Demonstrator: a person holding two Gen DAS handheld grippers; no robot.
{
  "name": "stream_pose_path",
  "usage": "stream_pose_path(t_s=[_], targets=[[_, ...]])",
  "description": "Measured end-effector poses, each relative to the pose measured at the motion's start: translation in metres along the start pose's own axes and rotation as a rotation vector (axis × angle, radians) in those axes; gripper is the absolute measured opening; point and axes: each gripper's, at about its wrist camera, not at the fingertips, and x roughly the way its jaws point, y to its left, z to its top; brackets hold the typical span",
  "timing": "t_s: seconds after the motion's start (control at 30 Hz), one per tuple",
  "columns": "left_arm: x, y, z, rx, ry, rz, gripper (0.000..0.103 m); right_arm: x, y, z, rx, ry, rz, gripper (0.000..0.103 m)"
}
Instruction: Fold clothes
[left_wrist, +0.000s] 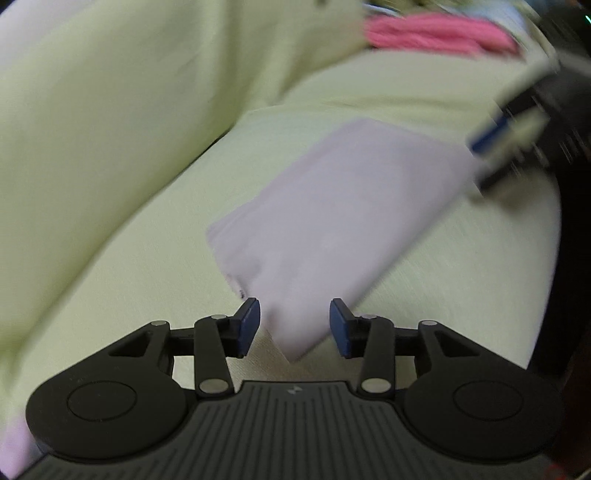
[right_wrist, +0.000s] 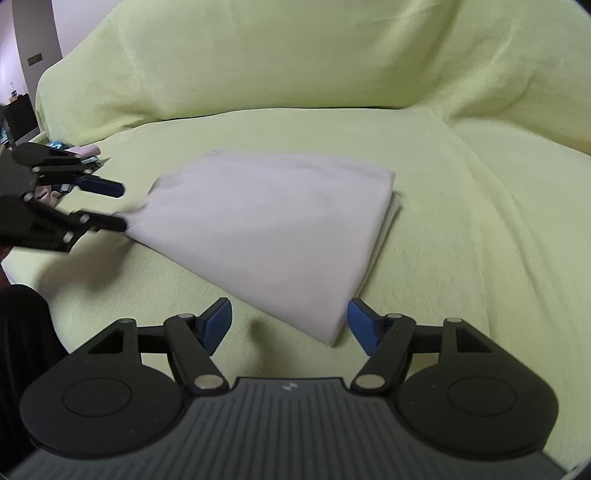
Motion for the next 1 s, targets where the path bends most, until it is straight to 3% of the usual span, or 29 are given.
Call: stream_pose_path(t_s=[0.1, 0.2, 0.33, 0.5, 0.6, 0.67, 0.7, 0.73, 0.8, 0.83, 1.0], targets=[[0.003, -0.022, -0.001, 0.158, 0.001, 0.039, 0.048, -0.001, 0.008, 0.000, -0.051, -0.010, -0.016, 0.066], [0.011, -0.037, 0.001, 0.291, -0.001, 0.073, 0.048, 0.002, 0.027, 0.002, -0.180, -0.011, -0.045, 0.064], [0.024, -0.052, 0.009, 0.401, -0.030, 0.109, 0.048, 0.021, 0.062, -0.001, -0.482, 0.020, -0.127, 0.043], [0.036, -0.064, 0.009, 0.525, -0.062, 0.160, 0.049, 0.037, 0.101, -0.017, -0.866, -0.028, -0.231, 0.041], [0.035, -0.061, 0.009, 0.528, -0.051, 0.158, 0.049, 0.040, 0.105, -0.026, -1.003, -0.044, -0.273, 0.041], [0.034, -0.055, 0.009, 0.486, -0.024, 0.152, 0.047, 0.039, 0.097, -0.028, -1.028, -0.037, -0.312, 0.041], [0.034, -0.052, 0.009, 0.464, -0.006, 0.146, 0.038, 0.038, 0.092, -0.029, -1.030, -0.031, -0.327, 0.041], [0.034, -0.050, 0.008, 0.443, 0.011, 0.138, 0.019, 0.037, 0.087, -0.030, -1.031, -0.025, -0.340, 0.040], [0.034, -0.051, 0.007, 0.415, 0.039, 0.122, 0.005, 0.037, 0.081, -0.030, -1.037, -0.006, -0.352, 0.027], [0.033, -0.053, 0.007, 0.416, 0.043, 0.124, 0.002, 0.039, 0.080, -0.030, -1.042, 0.012, -0.354, 0.012], [0.010, -0.064, 0.009, 0.363, 0.051, 0.089, 0.001, 0.029, 0.077, -0.029, -1.027, 0.025, -0.346, 0.008]])
